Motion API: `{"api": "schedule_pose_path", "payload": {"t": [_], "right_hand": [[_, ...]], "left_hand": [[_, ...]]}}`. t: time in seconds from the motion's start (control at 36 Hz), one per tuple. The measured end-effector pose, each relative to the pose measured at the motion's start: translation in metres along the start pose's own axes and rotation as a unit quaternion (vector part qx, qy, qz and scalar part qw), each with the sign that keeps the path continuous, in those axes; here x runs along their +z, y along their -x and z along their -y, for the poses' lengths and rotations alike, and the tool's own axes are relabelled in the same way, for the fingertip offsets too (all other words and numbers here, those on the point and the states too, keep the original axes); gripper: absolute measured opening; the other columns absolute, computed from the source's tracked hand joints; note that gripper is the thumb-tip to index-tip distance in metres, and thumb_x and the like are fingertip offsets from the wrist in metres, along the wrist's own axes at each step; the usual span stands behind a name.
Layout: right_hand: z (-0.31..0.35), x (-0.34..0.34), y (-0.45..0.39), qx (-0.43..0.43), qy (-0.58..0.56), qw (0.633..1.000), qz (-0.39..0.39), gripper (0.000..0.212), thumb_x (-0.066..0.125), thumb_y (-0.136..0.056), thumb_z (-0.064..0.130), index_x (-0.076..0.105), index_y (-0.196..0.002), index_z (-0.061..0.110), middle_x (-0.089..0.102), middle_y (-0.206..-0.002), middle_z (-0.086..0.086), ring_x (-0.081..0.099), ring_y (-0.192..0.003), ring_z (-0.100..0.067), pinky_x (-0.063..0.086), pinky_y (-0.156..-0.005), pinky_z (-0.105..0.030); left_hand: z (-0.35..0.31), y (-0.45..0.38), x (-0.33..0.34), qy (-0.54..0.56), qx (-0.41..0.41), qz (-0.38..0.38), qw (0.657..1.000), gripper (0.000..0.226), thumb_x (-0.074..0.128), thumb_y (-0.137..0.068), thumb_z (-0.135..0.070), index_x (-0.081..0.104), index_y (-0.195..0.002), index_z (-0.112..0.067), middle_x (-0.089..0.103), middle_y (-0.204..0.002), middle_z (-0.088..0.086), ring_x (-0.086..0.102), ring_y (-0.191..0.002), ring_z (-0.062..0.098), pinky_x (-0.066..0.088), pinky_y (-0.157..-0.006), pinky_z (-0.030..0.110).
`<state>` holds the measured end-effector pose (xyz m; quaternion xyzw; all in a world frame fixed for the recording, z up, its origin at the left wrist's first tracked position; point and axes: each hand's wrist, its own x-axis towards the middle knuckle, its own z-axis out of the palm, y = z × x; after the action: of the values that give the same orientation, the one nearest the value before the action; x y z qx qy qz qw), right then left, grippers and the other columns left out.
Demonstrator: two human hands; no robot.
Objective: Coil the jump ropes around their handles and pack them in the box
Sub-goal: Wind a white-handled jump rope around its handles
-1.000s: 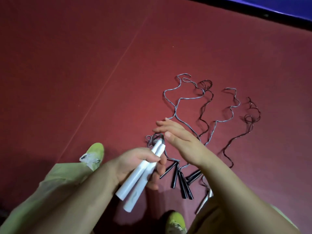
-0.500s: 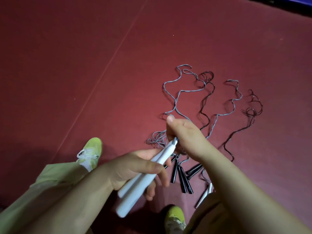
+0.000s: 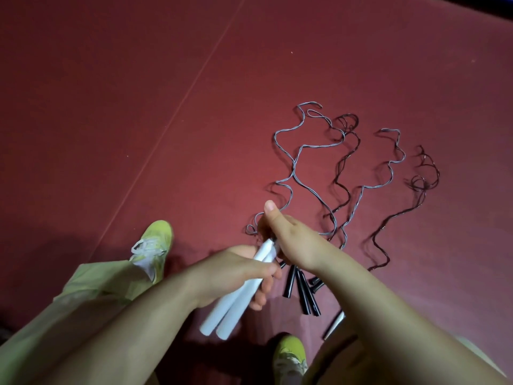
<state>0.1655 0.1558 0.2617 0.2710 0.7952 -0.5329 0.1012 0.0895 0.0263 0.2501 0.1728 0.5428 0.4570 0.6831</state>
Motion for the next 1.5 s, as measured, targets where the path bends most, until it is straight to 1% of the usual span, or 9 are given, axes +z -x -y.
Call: {"api": "schedule_pose_path", "payload": {"t": [0.14,0.28,0.53,0.61,0.72,0.78,1.0,1.33,1.5], "right_hand": [[-0.007,-0.012,-0.004,0.004,-0.069,0.997,0.018,0.088,0.011,-0.086,0.077,0.047,-0.075,-0.003,0.042,-0.055,-0.001,0.039,-0.05,-0.015,0.034,-0.053,-0.023],[-0.012,-0.011,-0.002,-0.052,-0.05,0.997,0.028,0.067,0.016,-0.093,0.065,0.055,-0.065,0.02,0.053,-0.055,0.007,0.047,-0.054,-0.01,0.039,-0.062,-0.022],[-0.001,-0.006,0.002,-0.094,0.022,0.994,0.057,0.049,0.019,-0.088,0.065,0.058,-0.058,0.057,0.057,-0.063,0.009,0.049,-0.059,-0.003,0.04,-0.065,-0.018],[0.002,-0.008,0.003,-0.105,0.029,0.993,0.041,0.038,0.032,-0.084,0.066,0.06,-0.068,0.046,0.055,-0.065,0.003,0.049,-0.06,-0.01,0.044,-0.065,-0.031],[0.003,-0.012,0.0,-0.12,0.07,0.99,-0.004,0.009,0.064,-0.088,0.03,0.063,-0.08,0.028,0.057,-0.061,0.011,0.049,-0.058,-0.007,0.044,-0.062,-0.032],[0.004,-0.012,0.001,-0.129,0.028,0.991,-0.001,0.02,0.067,-0.089,0.011,0.064,-0.077,0.028,0.059,-0.059,0.014,0.05,-0.056,-0.001,0.043,-0.06,-0.023],[0.004,-0.008,-0.002,-0.135,-0.149,0.977,0.072,0.015,0.07,-0.077,0.008,0.058,-0.073,0.016,0.054,-0.056,-0.001,0.048,-0.049,-0.011,0.041,-0.049,-0.019],[-0.004,-0.003,-0.016,-0.044,-0.407,0.908,0.09,0.023,0.053,-0.091,0.029,0.06,-0.088,0.007,0.052,-0.057,-0.012,0.039,-0.045,-0.015,0.025,-0.042,-0.022],[-0.01,-0.014,-0.009,-0.061,-0.267,0.96,0.061,0.016,0.053,-0.096,0.007,0.066,-0.099,0.014,0.053,-0.053,0.01,0.036,-0.045,-0.006,0.022,-0.046,-0.023]], "left_hand": [[-0.008,0.003,-0.009,0.093,-0.009,0.042,0.995,0.013,0.066,-0.081,-0.018,0.057,-0.08,-0.009,0.046,-0.056,-0.001,0.043,-0.044,0.012,0.044,-0.044,0.024],[-0.017,0.007,-0.022,0.219,0.042,0.027,0.974,0.011,0.059,-0.075,-0.023,0.061,-0.071,-0.013,0.041,-0.054,-0.003,0.039,-0.039,0.009,0.042,-0.04,0.022],[-0.017,0.003,-0.041,0.224,0.132,-0.059,0.964,0.043,0.064,-0.074,-0.021,0.063,-0.115,-0.009,0.041,-0.059,-0.005,0.038,-0.042,0.008,0.039,-0.042,0.021],[-0.018,0.003,-0.046,0.142,0.134,-0.119,0.974,0.037,0.064,-0.08,-0.01,0.062,-0.117,-0.009,0.043,-0.058,-0.002,0.04,-0.045,0.011,0.038,-0.043,0.023],[-0.011,0.0,-0.053,0.015,0.094,-0.189,0.977,0.034,0.069,-0.081,-0.003,0.062,-0.114,-0.007,0.046,-0.051,-0.001,0.043,-0.044,0.013,0.04,-0.043,0.025],[-0.008,-0.001,-0.052,-0.058,0.065,-0.193,0.977,0.016,0.068,-0.082,0.0,0.061,-0.096,-0.002,0.049,-0.048,0.001,0.045,-0.043,0.013,0.042,-0.044,0.024],[0.003,0.001,-0.02,-0.163,0.014,0.06,0.985,0.019,0.067,-0.084,-0.001,0.063,-0.099,-0.011,0.054,-0.048,-0.008,0.048,-0.046,0.009,0.046,-0.05,0.025],[-0.004,0.006,-0.034,0.142,0.112,0.086,0.98,0.05,0.092,-0.052,-0.038,0.065,-0.084,-0.011,0.047,-0.057,0.001,0.043,-0.041,0.011,0.043,-0.042,0.024],[-0.011,0.004,-0.036,0.153,0.092,0.004,0.984,0.031,0.071,-0.071,-0.022,0.053,-0.094,-0.014,0.046,-0.057,-0.002,0.04,-0.042,0.011,0.041,-0.042,0.023]]}}
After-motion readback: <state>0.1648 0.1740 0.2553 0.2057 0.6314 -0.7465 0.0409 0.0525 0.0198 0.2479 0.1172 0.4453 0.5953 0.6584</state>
